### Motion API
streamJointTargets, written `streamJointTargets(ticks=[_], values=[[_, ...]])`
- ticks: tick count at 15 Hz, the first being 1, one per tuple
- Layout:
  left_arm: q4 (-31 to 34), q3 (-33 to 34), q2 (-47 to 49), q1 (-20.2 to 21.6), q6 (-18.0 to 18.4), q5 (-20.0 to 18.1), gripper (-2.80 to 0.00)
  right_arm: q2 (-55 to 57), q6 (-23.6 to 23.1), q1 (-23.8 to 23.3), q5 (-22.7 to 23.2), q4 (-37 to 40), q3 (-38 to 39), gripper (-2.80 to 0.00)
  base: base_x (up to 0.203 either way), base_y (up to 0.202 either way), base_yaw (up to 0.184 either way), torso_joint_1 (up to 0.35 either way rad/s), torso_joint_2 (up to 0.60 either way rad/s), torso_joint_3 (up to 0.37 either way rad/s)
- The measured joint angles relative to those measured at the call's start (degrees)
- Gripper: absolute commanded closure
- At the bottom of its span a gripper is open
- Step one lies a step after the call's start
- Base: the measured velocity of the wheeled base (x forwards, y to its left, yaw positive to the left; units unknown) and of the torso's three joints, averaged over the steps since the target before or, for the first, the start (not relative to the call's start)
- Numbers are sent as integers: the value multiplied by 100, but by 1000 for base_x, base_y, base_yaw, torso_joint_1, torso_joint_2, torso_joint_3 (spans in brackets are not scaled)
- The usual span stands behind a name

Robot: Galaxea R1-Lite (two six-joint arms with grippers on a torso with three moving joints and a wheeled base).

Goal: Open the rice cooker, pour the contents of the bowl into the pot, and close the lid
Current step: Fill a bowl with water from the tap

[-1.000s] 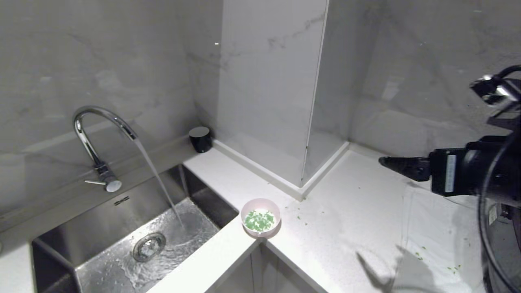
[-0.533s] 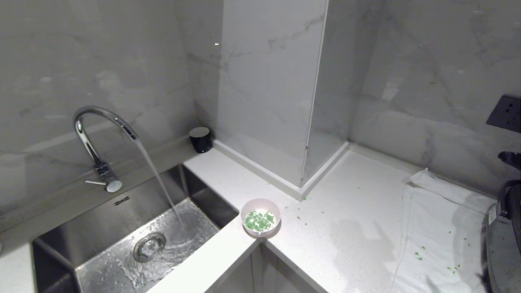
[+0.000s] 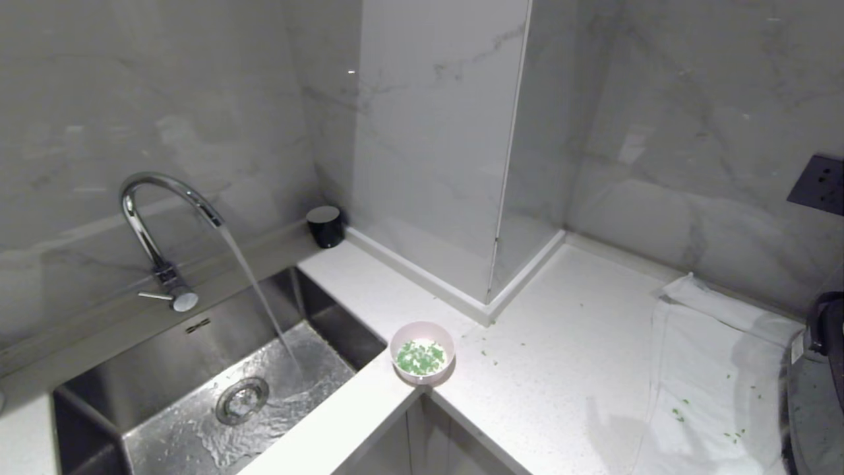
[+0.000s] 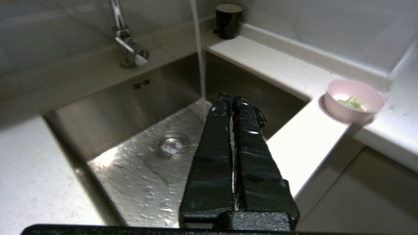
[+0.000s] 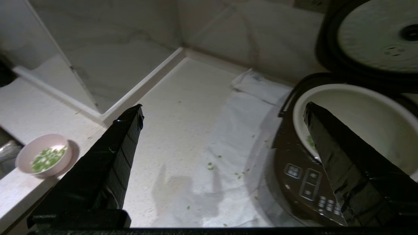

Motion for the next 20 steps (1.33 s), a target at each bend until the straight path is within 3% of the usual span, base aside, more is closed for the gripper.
streamJointTargets(ticks=[6,10,16,20], values=[[16,0,0,6,-31,-2,0,-1213,-735,-1046,14,710,24,-280,0,0,0,0,0,0],[7,0,5,6,-32,0,0,-1819,-1295,-1597,24,795,-7,-280,0,0,0,0,0,0],[5,0,5,6,-63,2,0,-2027,-908,-1659,675,768,-283,-280,0,0,0,0,0,0],[9,0,5,6,-63,2,0,-2287,-1069,-956,571,952,-276,-280,0,0,0,0,0,0]])
